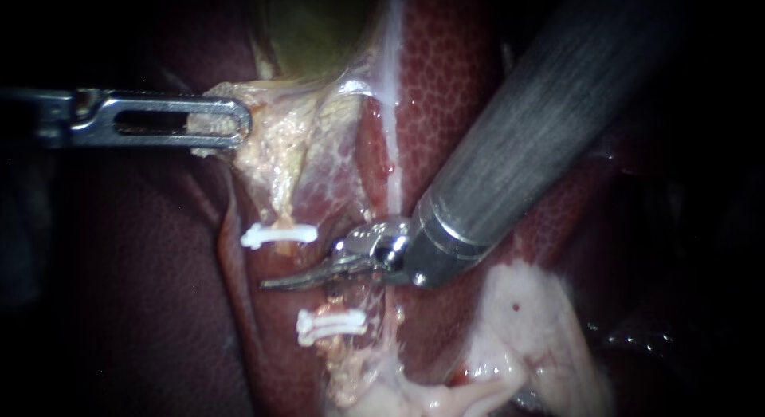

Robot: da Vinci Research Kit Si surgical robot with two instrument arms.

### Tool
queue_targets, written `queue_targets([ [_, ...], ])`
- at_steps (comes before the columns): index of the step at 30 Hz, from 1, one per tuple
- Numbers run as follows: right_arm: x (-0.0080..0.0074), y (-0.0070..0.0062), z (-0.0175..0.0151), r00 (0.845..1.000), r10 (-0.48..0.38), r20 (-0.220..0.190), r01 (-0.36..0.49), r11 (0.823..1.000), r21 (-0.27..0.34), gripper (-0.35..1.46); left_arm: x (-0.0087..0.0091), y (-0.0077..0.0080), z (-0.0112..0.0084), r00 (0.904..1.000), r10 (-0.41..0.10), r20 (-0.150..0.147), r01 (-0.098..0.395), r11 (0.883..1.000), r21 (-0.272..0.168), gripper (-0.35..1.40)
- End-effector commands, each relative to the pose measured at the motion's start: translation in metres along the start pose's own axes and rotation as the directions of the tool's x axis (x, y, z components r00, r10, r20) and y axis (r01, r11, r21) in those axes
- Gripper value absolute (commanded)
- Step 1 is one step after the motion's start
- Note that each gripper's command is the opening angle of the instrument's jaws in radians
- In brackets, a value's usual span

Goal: Go back from the cut left tube

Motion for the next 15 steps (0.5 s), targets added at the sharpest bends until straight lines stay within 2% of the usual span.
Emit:
queue_targets([
  [1,0.0000,0.0000,0.0000,1.000,-0.001,0.000,0.001,1.000,0.000,-0.35,0.0000,0.0000,0.0000,1.0000,0.000,0.000,0.000,1.000,0.000,-0.35],
  [8,-0.0003,-0.0002,-0.0003,1.000,-0.003,-0.005,0.003,1.000,0.007,-0.35,0.0000,0.0001,0.0000,1.0000,0.001,0.000,-0.001,1.000,0.000,-0.35],
  [10,-0.0004,-0.0002,-0.0004,0.999,-0.046,-0.011,0.046,0.999,0.011,-0.35,0.0001,0.0001,0.0000,1.0000,0.001,0.000,-0.001,1.000,0.000,-0.35],
  [13,-0.0004,-0.0004,-0.0003,0.997,-0.076,-0.023,0.076,0.997,-0.002,0.22,0.0001,0.0001,0.0000,1.0000,0.001,0.000,-0.001,1.000,0.000,-0.35],
  [14,-0.0003,-0.0005,-0.0003,0.996,-0.088,-0.027,0.088,0.996,-0.006,0.49,0.0001,0.0001,0.0000,1.0000,0.001,0.000,-0.001,1.000,0.000,-0.35],
  [15,-0.0003,-0.0005,-0.0003,0.996,-0.089,-0.032,0.088,0.996,-0.011,0.64,0.0001,0.0001,0.0000,1.0000,0.001,0.000,-0.001,1.000,0.000,-0.35],
])
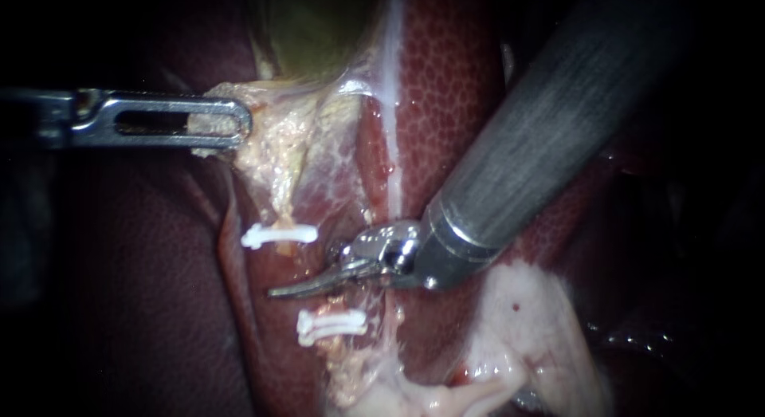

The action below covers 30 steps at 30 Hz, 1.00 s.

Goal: Go back from the cut left tube

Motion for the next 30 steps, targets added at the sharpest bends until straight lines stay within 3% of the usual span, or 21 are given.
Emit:
queue_targets([
  [1,0.0000,0.0000,0.0001,1.000,-0.004,-0.008,0.004,1.000,-0.006,0.73,0.0000,0.0000,0.0000,1.0000,0.000,0.000,0.000,1.000,0.000,-0.35],
  [9,0.0000,-0.0001,0.0001,0.999,-0.023,-0.025,0.022,1.000,-0.018,0.99,0.0000,0.0000,0.0000,1.0000,0.000,0.000,0.000,1.000,0.000,-0.35],
  [19,-0.0001,-0.0008,-0.0001,0.997,-0.065,-0.031,0.065,0.998,-0.017,1.16,0.0000,0.0000,0.0000,1.0000,0.000,0.000,0.000,1.000,0.000,-0.35],
  [30,-0.0020,-0.0028,-0.0038,0.978,-0.200,-0.057,0.193,0.975,-0.114,1.41,0.0000,0.0002,0.0000,1.0000,0.000,0.002,0.000,1.000,-0.002,-0.35],
])
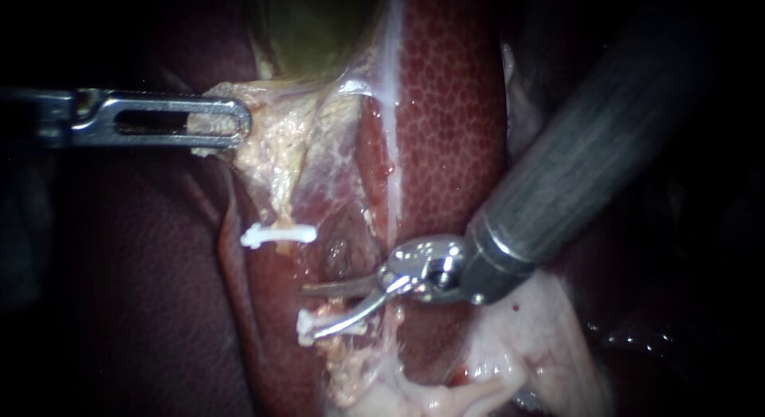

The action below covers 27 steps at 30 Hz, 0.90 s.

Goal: Go back from the cut left tube

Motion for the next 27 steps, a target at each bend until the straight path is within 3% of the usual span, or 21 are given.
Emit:
queue_targets([
  [1,-0.0002,-0.0001,-0.0007,1.000,-0.012,-0.001,0.012,1.000,-0.011,1.43,0.0000,0.0000,0.0000,1.0000,-0.001,0.001,0.001,1.000,-0.004,-0.35],
  [10,0.0007,-0.0005,-0.0073,0.997,-0.073,-0.006,0.072,0.993,-0.089,1.43,0.0000,0.0001,0.0000,1.0000,-0.001,0.002,0.001,1.000,-0.004,-0.35],
  [21,0.0040,-0.0023,-0.0151,0.990,-0.139,0.005,0.137,0.969,-0.206,1.43,0.0000,0.0001,0.0000,1.0000,-0.001,0.002,0.001,1.000,-0.005,-0.35],
  [27,0.0059,-0.0038,-0.0171,0.986,-0.164,-0.013,0.157,0.962,-0.222,1.43,-0.0001,0.0002,0.0001,1.0000,-0.001,0.002,0.001,1.000,-0.005,-0.35],
])
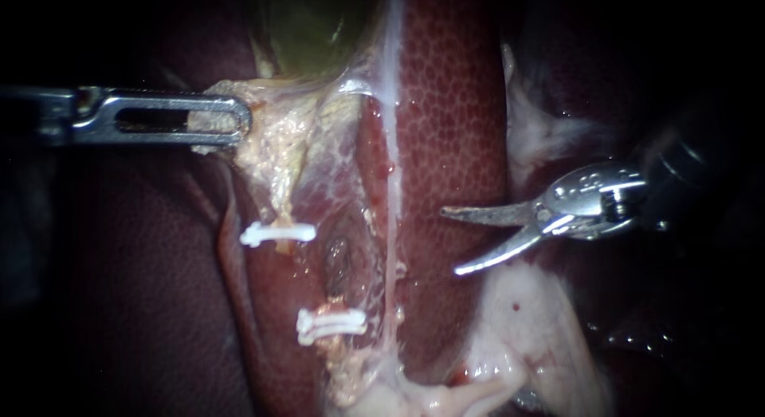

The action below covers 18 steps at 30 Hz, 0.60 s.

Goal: Go back from the cut left tube

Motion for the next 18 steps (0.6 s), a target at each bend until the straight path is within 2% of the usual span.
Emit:
queue_targets([
  [1,0.0003,-0.0002,-0.0002,1.000,-0.002,-0.001,0.002,1.000,-0.001,1.43,0.0000,0.0000,0.0000,1.0000,0.000,0.000,0.000,1.000,0.000,-0.35],
  [5,0.0010,-0.0004,-0.0007,1.000,-0.009,-0.018,0.009,1.000,-0.001,1.43,0.0001,0.0002,0.0002,1.0000,0.000,0.000,0.000,1.000,-0.001,-0.35],
  [12,0.0011,-0.0005,-0.0008,1.000,-0.014,-0.023,0.014,1.000,-0.003,1.43,0.0007,0.0006,0.0011,1.0000,0.004,0.004,-0.004,1.000,-0.004,-0.35],
  [18,0.0011,-0.0005,-0.0008,1.000,-0.013,-0.026,0.013,1.000,-0.004,1.43,0.0018,0.0013,0.0029,0.9999,0.012,0.004,-0.012,1.000,-0.017,-0.35],
])
